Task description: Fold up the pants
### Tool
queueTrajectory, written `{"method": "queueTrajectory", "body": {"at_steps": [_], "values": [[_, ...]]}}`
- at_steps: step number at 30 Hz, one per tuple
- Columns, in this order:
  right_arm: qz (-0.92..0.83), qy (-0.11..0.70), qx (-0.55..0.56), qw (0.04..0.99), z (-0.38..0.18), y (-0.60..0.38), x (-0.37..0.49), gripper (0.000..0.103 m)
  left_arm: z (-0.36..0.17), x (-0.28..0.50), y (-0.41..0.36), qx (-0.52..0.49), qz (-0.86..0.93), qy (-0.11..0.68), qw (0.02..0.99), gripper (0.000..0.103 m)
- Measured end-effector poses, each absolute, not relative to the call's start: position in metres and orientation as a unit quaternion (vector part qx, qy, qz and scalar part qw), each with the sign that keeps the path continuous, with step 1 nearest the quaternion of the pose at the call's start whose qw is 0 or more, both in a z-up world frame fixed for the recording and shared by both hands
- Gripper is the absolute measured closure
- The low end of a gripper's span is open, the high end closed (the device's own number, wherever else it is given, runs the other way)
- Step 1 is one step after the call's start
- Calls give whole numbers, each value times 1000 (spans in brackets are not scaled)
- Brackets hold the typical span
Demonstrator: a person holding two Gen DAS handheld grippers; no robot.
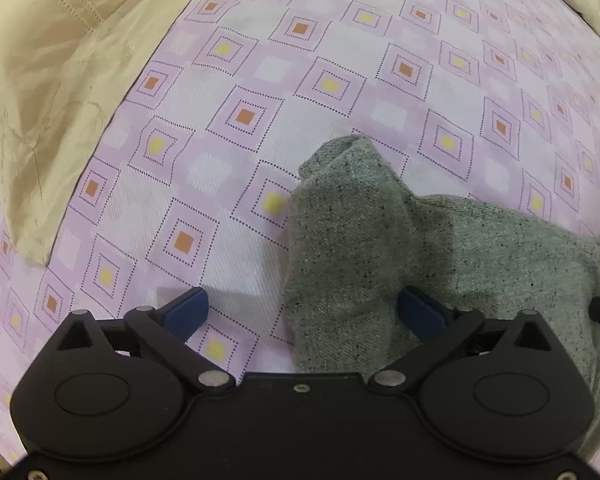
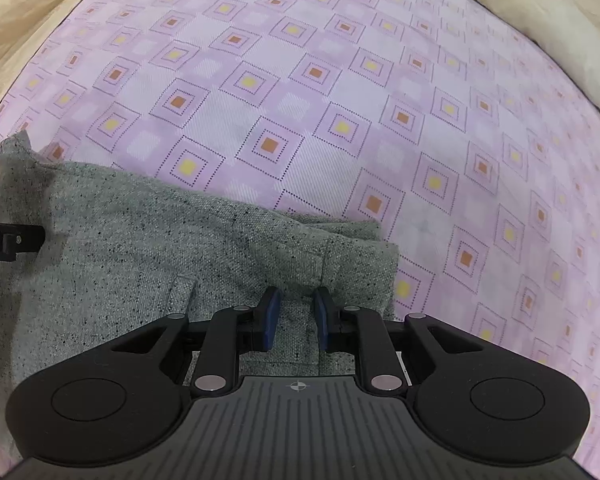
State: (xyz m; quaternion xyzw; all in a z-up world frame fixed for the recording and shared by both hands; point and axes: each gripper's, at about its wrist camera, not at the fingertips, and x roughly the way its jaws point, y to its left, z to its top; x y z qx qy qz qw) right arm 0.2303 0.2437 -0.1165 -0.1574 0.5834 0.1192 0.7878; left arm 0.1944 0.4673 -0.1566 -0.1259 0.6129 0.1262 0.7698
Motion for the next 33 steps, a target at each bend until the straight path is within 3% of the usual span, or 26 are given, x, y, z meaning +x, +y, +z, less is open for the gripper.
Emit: {"method": "queueTrajectory", "body": {"at_steps": [13,16,26,30,33], "values": [[119,593,-149,783,-118,243,242,83,-152,190,468,-130,137,606,773,1],[120,595,-129,784,-115,235,243,83,-138,183,460,-122,138,602,777,10],[134,576,-94,801,-74,207,202,82,-78,135,420,-108,132,572,802,10],[151,558,-84,811,-48,195,171,70,-55,113,397,-106,130,560,811,10],[161,545,-80,819,-31,186,149,68,-42,95,382,-105,135,557,813,8]]}}
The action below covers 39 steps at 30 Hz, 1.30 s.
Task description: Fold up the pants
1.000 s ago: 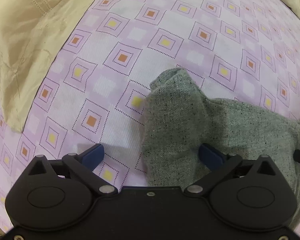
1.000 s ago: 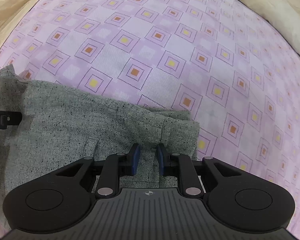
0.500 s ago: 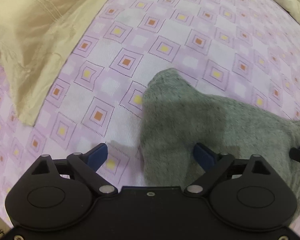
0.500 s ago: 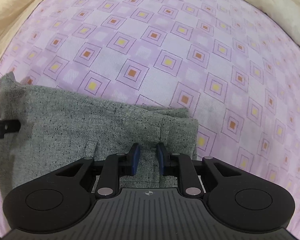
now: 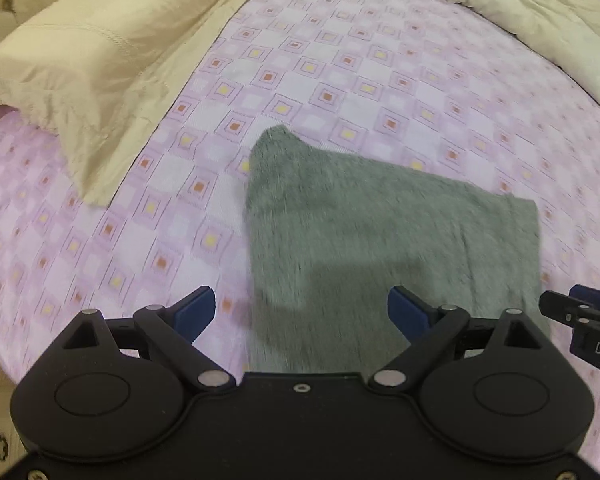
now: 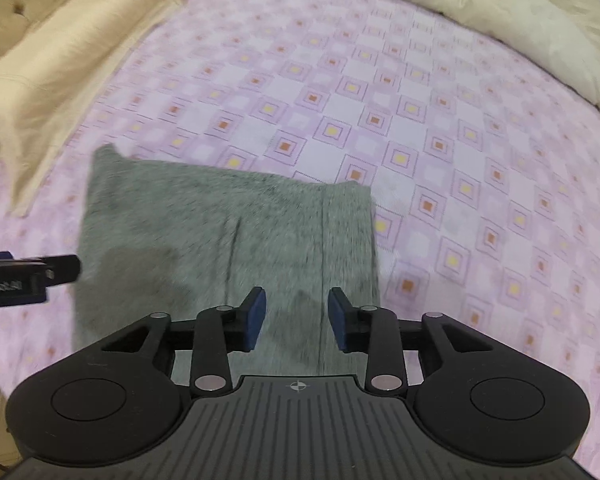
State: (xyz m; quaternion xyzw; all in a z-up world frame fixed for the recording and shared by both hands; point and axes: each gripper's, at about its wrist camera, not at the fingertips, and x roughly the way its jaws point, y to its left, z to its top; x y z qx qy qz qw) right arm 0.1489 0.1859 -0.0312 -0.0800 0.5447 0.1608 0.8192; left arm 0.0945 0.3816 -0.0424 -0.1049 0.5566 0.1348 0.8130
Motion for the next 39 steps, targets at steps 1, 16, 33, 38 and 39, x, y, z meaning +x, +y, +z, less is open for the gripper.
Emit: {"method": "queueTrajectory", "body": {"at_steps": [1,16,33,38,39], "values": [[162,540,-78,823,-25,183,140,65,-39,87,376,-104,138,555,813,6],[170,506,-56,844,28,135,54,47,12,-7,310,-95,166,536,822,1],[171,483,-58,857,51,106,19,46,38,-34,276,-141,164,528,821,1],[164,485,-55,857,49,105,15,46,38,-35,279,-131,164,536,818,1],[163,485,-55,857,49,106,14,46,39,-35,279,-121,164,535,820,1]]}}
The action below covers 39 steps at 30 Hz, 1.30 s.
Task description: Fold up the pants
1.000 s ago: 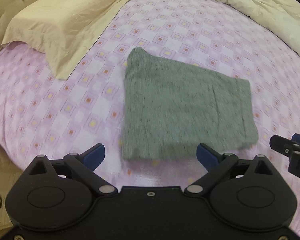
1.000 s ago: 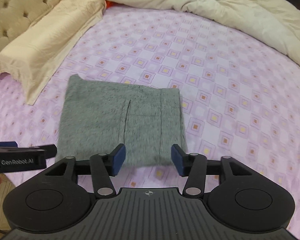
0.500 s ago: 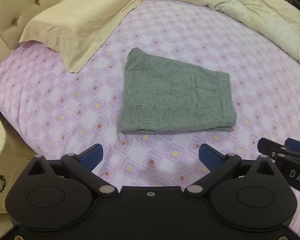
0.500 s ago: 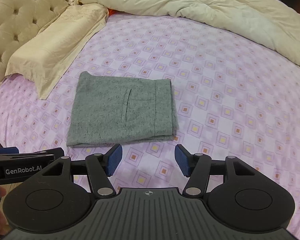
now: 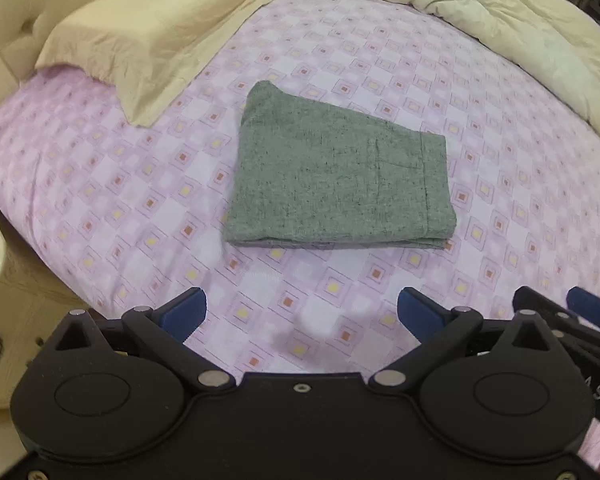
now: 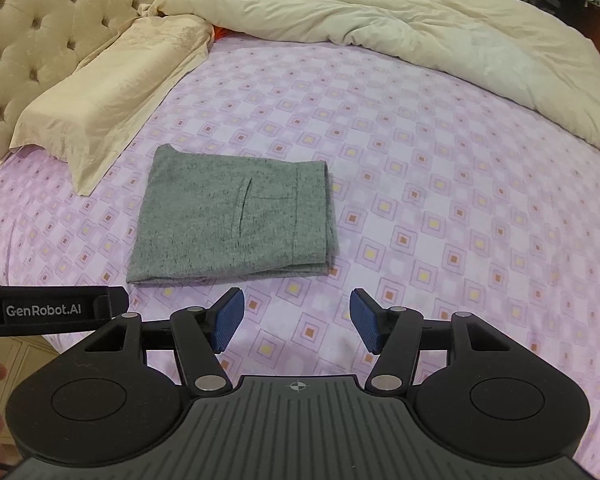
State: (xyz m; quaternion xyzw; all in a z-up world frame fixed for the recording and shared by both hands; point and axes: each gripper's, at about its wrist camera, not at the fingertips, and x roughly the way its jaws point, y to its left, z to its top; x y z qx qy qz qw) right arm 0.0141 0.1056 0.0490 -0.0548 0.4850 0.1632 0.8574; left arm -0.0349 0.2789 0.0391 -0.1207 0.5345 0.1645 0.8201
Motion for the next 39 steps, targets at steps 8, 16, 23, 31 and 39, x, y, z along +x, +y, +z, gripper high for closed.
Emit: {"method": "queueTrajectory", "body": {"at_steps": [8,16,23,31,39], "values": [[159,478,-68,861,51,111,10,46,43,-36,286,-105,184,530,821,1],[158,479,-68,861,52,114,10,46,42,-39,292,-117,172,531,822,1],[157,481,-70,860,52,118,10,46,43,-37,295,-112,174,531,822,1],[161,484,-74,857,51,125,9,46,40,-37,297,-95,181,542,815,1],[162,487,-75,855,51,129,10,46,32,-34,305,-112,167,559,804,2]]}}
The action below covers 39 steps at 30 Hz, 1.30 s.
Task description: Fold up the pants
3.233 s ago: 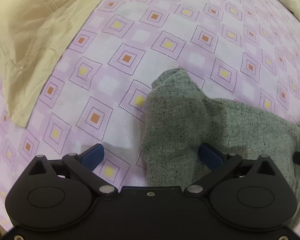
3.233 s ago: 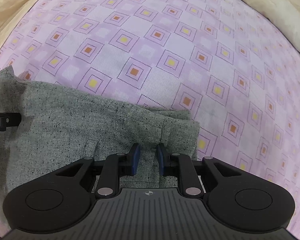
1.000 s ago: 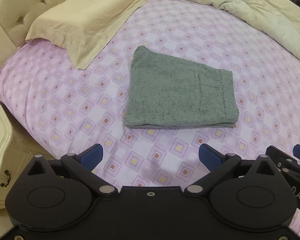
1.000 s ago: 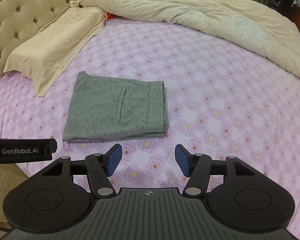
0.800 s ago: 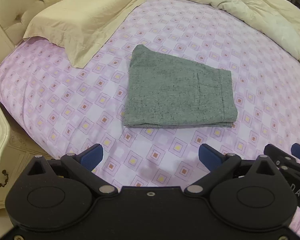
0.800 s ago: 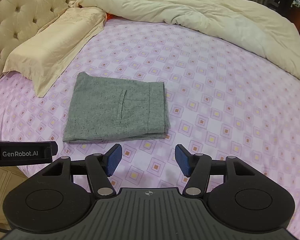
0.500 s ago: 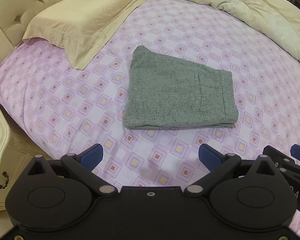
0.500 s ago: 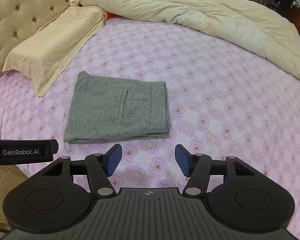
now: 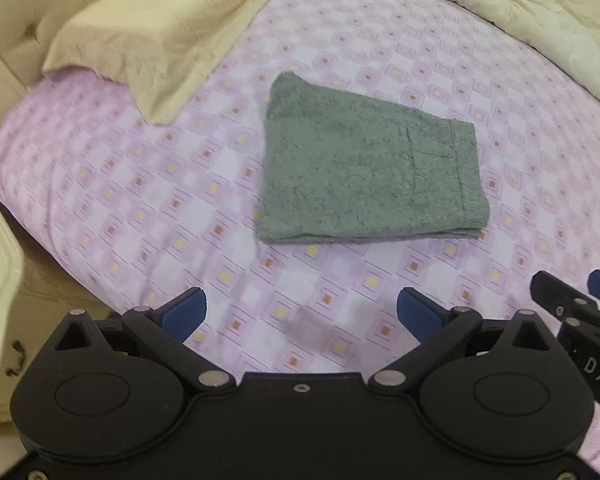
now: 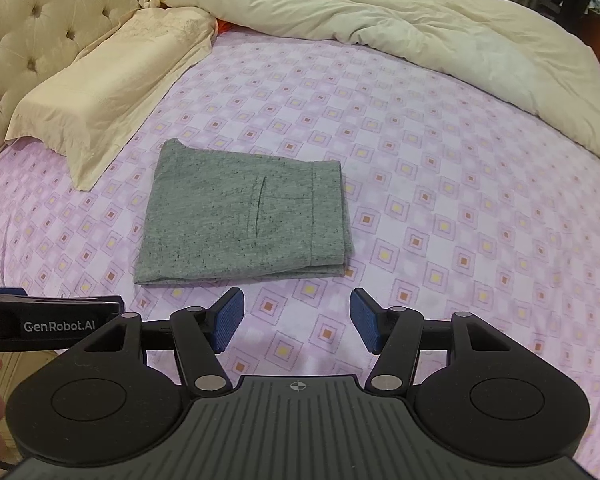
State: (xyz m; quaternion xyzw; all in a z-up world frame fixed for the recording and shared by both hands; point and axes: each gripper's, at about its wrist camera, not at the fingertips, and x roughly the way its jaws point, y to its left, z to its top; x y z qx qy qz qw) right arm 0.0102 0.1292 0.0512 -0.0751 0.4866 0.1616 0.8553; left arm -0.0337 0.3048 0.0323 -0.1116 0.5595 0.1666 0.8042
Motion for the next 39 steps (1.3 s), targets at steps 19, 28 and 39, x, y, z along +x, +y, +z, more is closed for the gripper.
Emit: {"method": "queueTrajectory", "body": {"at_steps": [19,28,39], "values": [[162,485,-79,856,50,144,19,46,23,-22,320,-122,158,574,794,2],[158,484,-75,857,50,147,24,46,20,-15,321,-119,153,581,791,2],[156,488,-74,856,49,149,26,46,15,-12,323,-117,150,592,783,2]]}}
